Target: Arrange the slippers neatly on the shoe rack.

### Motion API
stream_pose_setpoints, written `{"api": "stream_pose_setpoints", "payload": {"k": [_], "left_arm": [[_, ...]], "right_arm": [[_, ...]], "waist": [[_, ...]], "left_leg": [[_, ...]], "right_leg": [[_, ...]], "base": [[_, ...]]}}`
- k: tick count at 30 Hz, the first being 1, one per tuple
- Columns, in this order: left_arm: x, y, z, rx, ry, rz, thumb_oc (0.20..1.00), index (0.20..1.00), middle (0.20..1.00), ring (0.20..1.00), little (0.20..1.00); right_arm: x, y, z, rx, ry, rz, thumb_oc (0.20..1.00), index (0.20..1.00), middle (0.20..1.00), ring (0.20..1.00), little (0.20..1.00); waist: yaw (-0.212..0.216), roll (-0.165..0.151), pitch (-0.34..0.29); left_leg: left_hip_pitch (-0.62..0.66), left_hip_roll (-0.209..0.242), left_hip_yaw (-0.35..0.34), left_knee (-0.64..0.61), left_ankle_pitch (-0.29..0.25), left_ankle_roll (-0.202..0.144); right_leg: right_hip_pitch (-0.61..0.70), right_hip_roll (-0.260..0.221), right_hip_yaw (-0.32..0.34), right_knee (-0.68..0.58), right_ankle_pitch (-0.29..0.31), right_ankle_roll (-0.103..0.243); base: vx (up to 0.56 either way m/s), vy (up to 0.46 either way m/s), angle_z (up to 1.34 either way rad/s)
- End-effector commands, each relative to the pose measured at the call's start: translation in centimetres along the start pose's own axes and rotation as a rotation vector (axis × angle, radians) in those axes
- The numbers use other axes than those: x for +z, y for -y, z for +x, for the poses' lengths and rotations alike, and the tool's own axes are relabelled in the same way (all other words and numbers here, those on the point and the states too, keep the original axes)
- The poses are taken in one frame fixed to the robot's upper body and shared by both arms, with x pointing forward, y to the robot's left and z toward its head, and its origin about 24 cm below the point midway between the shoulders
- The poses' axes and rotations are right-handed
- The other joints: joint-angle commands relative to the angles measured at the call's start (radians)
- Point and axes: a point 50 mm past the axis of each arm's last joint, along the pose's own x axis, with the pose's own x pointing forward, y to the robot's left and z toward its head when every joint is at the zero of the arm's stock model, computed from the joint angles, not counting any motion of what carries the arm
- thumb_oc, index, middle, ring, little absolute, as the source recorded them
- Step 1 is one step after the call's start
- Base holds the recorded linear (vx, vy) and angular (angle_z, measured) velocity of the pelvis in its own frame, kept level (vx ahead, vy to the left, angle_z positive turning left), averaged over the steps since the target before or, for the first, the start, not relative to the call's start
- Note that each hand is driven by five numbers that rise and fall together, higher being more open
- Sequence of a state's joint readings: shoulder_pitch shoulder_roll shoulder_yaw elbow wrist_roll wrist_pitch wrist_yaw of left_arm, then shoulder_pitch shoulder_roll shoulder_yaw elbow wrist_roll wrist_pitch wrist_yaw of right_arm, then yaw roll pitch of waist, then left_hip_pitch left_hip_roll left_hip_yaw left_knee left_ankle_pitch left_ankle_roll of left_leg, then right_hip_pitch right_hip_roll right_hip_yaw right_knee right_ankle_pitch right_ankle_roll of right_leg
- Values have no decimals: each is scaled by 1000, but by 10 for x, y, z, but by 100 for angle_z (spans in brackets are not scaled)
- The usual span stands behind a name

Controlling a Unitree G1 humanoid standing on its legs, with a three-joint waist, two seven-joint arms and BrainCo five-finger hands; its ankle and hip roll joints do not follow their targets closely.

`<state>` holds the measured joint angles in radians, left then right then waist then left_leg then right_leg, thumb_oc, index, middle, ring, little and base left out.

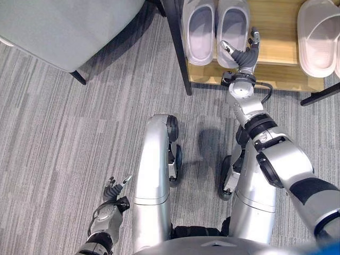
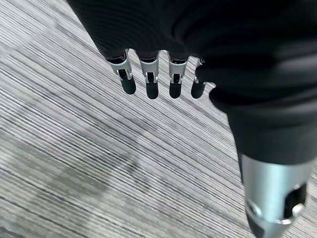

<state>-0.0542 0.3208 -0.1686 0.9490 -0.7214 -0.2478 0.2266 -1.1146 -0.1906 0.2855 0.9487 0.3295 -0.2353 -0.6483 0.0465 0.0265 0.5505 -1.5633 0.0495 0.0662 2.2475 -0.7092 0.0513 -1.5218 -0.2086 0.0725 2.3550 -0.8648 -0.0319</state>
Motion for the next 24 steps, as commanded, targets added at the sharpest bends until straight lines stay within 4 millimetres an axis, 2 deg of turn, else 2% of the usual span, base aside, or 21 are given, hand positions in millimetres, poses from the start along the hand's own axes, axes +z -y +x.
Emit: {"api": "stream_pose_setpoints", "payload": {"k": [1, 4, 6, 8, 10, 12, 14, 15, 16, 17, 18, 19, 20, 21, 24], "left_arm": [[-11, -13, -8, -3, 1, 125, 1000, 1000, 1000, 1000, 1000], [-17, -13, -8, 24, -28, 116, 1000, 1000, 1000, 1000, 1000], [-24, -10, -9, 35, -50, 95, 1000, 1000, 1000, 1000, 1000], [-26, -10, -9, 35, -61, 95, 1000, 1000, 1000, 1000, 1000], [-22, -2, -7, -28, -32, 108, 1000, 1000, 1000, 1000, 1000], [-26, -1, -9, -33, -47, 87, 1000, 1000, 1000, 1000, 1000], [-38, -2, -13, -20, -94, 45, 1000, 1000, 1000, 1000, 1000], [-48, -3, -15, -3, -131, 100, 1000, 1000, 1000, 1000, 1000], [-49, -4, -16, -1, -134, 101, 1000, 1000, 1000, 1000, 1000], [-57, -8, -18, 23, -172, 117, 1000, 1000, 1000, 1000, 1000], [-63, -10, -20, 29, -197, 122, 1000, 1000, 1000, 1000, 1000], [-75, -16, -26, 47, -253, 150, 1000, 1000, 1000, 1000, 1000], [-83, -18, -30, 49, -286, 163, 1000, 1000, 1000, 1000, 1000], [-98, -23, -39, 41, -356, 222, 1000, 1000, 1000, 1000, 1000], [-116, -29, -52, 15, -430, 312, 1000, 1000, 1000, 1000, 1000]], "right_arm": [[19, -21, -6, 77, 72, 55, 1000, 1000, 1000, 1000, 1000], [26, -6, -6, -28, 123, 95, 1000, 1000, 1000, 1000, 1000], [28, 25, -8, -170, 219, 73, 1000, 1000, 1000, 1000, 1000], [24, 44, -14, -226, 265, 19, 1000, 1000, 1000, 1000, 1000], [7, 72, -19, -323, 227, 50, 1000, 1000, 1000, 1000, 1000], [-9, 84, -31, -316, 201, 39, 1000, 1000, 1000, 1000, 1000], [-35, 93, -59, -264, 137, 49, 1000, 1000, 1000, 1000, 1000], [-84, 101, -103, -160, -42, 11, 1000, 1000, 1000, 1000, 1000], [-85, 101, -104, -158, -44, 10, 1000, 1000, 1000, 1000, 1000], [-109, 111, -129, -101, -147, -31, 1000, 1000, 1000, 1000, 1000], [-120, 120, -142, -75, -193, -75, 1000, 1000, 1000, 1000, 1000], [-147, 135, -169, -59, -331, -148, 1000, 1000, 1000, 1000, 1000], [-160, 145, -182, -58, -402, -183, 1000, 1000, 1000, 1000, 1000], [-187, 166, -214, -79, -578, -251, 1000, 1000, 1000, 1000, 1000], [-210, 198, -258, -73, -777, -391, 1000, 1000, 1000, 1000, 1000]], "waist": [[59, 6, -37], [49, 7, -44], [39, 14, -82], [33, 21, -117], [29, 30, -201], [22, 32, -246], [5, 17, -283], [-20, -4, -310], [-21, -4, -306], [-39, -22, -315], [-48, -29, -322], [-64, -42, -345], [-69, -49, -355], [-81, -63, -376], [-91, -78, -399]], "left_leg": [[-7, -5, -101, -2, -27, -1], [-7, -6, -101, -18, -18, 1], [-7, -7, -111, -55, -5, -2], [-7, -6, -112, -110, 10, 0], [-6, 7, -108, -272, 66, -3], [-5, 13, -115, -337, 102, -6], [66, 39, -120, -445, 139, -4], [211, 78, -121, -639, 197, -8], [227, 78, -119, -652, 202, -7], [323, 93, -114, -772, 239, -15], [393, 96, -113, -860, 264, -18], [522, 102, -96, -1010, 300, -29], [601, 99, -88, -1092, 325, -32], [744, 94, -61, -1244, 374, -46], [1000, 75, -27, -1501, 441, -56]], "right_leg": [[-29, 19, 132, -24, 210, -45], [-26, 19, 126, -40, 219, -43], [-18, 15, 112, -78, 226, -36], [-13, 4, 92, -142, 231, -35], [2, -20, 39, -328, 269, -22], [13, -28, 4, -405, 291, -17], [85, -39, -38, -533, 320, -2], [223, -62, -83, -737, 367, 24], [238, -61, -85, -750, 373, 24], [336, -65, -115, -876, 389, 32], [400, -68, -127, -960, 411, 42], [525, -67, -152, -1113, 440, 55], [603, -64, -173, -1200, 459, 64], [755, -55, -212, -1367, 505, 84], [999, -35, -261, -1593, 580, 123]], "base": [[-30, -19, -1], [-23, -15, -1], [0, 0, 0], [-20, 20, 0], [-82, 77, -10], [-51, 69, -11], [-94, 106, -14], [-120, 92, -16], [-141, 90, 7], [-70, 20, -10], [-49, 33, -2], [26, 24, -11], [105, 3, 13], [144, -10, -8], [195, -14, -12]]}}
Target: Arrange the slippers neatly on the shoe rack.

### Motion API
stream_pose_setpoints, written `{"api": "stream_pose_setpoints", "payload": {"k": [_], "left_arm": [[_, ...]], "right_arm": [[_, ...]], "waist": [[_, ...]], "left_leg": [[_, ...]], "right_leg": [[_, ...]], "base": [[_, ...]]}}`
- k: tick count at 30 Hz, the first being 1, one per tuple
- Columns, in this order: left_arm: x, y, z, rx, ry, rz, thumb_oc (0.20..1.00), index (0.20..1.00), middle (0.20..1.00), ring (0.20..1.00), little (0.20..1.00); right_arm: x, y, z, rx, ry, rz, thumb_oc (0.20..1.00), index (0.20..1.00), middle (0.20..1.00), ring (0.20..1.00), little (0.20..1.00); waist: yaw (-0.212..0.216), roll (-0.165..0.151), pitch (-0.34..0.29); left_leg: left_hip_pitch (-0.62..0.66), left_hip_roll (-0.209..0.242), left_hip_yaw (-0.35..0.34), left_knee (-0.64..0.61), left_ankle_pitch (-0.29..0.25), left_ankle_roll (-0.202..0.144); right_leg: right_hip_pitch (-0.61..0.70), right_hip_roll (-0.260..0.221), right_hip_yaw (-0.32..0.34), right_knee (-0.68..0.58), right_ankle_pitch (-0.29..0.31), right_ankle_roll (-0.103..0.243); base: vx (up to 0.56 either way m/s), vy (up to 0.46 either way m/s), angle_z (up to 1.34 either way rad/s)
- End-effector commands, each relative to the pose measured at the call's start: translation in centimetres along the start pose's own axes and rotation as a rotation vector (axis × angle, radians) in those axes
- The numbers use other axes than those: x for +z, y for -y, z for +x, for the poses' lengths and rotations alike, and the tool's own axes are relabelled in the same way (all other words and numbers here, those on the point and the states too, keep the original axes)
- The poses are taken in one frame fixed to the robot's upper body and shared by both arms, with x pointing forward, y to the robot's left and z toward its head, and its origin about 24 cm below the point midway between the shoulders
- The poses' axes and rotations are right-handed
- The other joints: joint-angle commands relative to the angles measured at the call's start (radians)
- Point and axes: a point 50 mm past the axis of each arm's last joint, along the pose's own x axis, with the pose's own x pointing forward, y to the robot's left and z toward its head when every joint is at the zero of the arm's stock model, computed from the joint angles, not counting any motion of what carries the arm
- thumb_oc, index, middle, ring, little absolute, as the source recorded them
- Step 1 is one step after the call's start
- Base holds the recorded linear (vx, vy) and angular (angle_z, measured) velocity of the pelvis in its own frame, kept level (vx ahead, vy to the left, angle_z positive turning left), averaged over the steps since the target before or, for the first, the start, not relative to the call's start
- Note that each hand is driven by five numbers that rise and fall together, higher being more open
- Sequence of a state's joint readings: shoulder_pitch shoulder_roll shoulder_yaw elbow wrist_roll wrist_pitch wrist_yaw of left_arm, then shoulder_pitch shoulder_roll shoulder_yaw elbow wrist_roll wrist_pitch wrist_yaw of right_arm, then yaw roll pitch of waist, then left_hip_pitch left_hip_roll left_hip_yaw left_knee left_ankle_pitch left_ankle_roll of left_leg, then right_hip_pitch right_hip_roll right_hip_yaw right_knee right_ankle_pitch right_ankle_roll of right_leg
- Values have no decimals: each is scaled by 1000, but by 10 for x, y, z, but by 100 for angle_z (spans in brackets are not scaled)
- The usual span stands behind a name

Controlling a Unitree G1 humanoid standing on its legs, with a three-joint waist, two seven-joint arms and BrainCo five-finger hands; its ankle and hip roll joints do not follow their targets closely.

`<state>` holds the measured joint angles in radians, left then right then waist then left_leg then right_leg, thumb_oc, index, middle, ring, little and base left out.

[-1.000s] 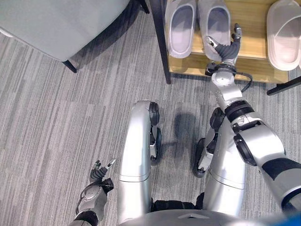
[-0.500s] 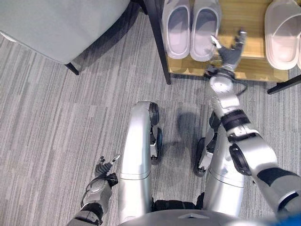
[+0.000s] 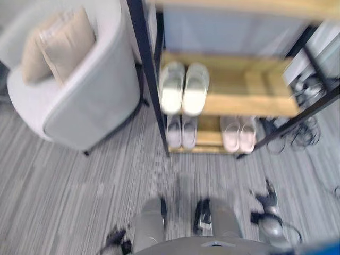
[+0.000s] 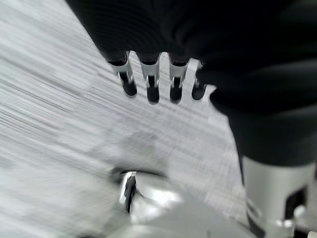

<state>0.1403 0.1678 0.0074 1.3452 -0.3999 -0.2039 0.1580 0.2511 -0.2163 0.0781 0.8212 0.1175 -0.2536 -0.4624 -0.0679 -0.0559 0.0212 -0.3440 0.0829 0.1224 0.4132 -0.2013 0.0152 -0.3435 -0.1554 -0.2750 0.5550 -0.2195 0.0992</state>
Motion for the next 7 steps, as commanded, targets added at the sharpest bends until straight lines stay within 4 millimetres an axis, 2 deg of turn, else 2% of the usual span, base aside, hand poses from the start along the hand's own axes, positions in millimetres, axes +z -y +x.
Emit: {"api": "stream_pose_setpoints", "payload": {"k": [1, 3, 4, 5, 7], "left_arm": [[34, 27, 3, -108, 99, 167, 1000, 1000, 1000, 1000, 1000], [26, 22, 4, -133, 70, 340, 1000, 1000, 1000, 1000, 1000], [26, 23, 4, -133, 70, 340, 1000, 1000, 1000, 1000, 1000], [28, 21, 4, -142, 78, 412, 1000, 1000, 1000, 1000, 1000], [31, 22, 5, -144, 96, 462, 1000, 1000, 1000, 1000, 1000]], "right_arm": [[64, -21, 28, 52, 136, 63, 1000, 1000, 1000, 1000, 1000], [6, -7, 24, 76, -98, -115, 1000, 1000, 1000, 1000, 1000], [6, -7, 24, 76, -98, -115, 1000, 1000, 1000, 1000, 1000], [-16, 2, 19, 90, -184, -201, 1000, 1000, 1000, 1000, 1000], [-38, 11, 11, 91, -298, -206, 1000, 1000, 1000, 1000, 1000]], "waist": [[19, -2, 104], [24, -5, 67], [23, -5, 66], [27, 1, 39], [28, 12, 14]], "left_leg": [[-104, 30, -64, 181, -1, -23], [118, 19, -23, -81, 82, -44], [118, 18, -23, -84, 84, -44], [201, 7, -3, -194, 115, -52], [290, -2, 12, -301, 147, -60]], "right_leg": [[-69, -77, 65, 75, 2, 5], [128, -52, 39, -152, 82, 35], [128, -52, 38, -155, 84, 35], [187, -37, 33, -246, 121, 50], [255, -22, 32, -337, 151, 59]], "base": [[221, -53, 6], [191, -60, 11], [127, -63, 1], [79, -43, -8], [89, -51, -10]]}}
